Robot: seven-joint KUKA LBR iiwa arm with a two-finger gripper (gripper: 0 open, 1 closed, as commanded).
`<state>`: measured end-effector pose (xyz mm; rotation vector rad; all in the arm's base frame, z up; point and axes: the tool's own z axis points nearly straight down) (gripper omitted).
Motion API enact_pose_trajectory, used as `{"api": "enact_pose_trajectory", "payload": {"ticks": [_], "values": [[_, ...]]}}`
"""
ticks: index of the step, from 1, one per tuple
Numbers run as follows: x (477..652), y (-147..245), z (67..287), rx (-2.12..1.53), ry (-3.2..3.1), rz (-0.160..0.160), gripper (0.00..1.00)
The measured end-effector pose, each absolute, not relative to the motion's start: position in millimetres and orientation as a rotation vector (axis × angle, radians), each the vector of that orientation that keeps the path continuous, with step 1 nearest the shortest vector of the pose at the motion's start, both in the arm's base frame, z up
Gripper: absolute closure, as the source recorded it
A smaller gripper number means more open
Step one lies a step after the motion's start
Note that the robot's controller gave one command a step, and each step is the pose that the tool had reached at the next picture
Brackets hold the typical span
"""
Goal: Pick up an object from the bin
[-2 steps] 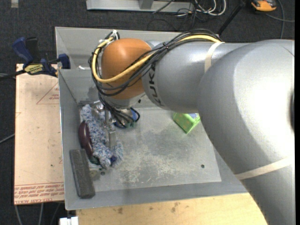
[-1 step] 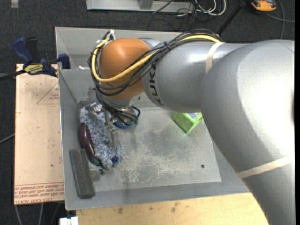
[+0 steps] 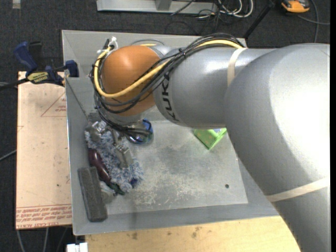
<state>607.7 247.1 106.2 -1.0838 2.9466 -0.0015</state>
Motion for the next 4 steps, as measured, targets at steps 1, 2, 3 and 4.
{"api": "enact_pose_trajectory", "payload": {"ticks": [1,2,3,4], "values": [[626.2,251,82,-1.230,2.885,0.001,0.00],[615.6,250,80,-1.707,2.605,0.000,1.00],[615.7,250,80,-1.707,2.606,0.001,1.00],[616.4,251,81,-1.706,2.609,0.001,1.00]]}}
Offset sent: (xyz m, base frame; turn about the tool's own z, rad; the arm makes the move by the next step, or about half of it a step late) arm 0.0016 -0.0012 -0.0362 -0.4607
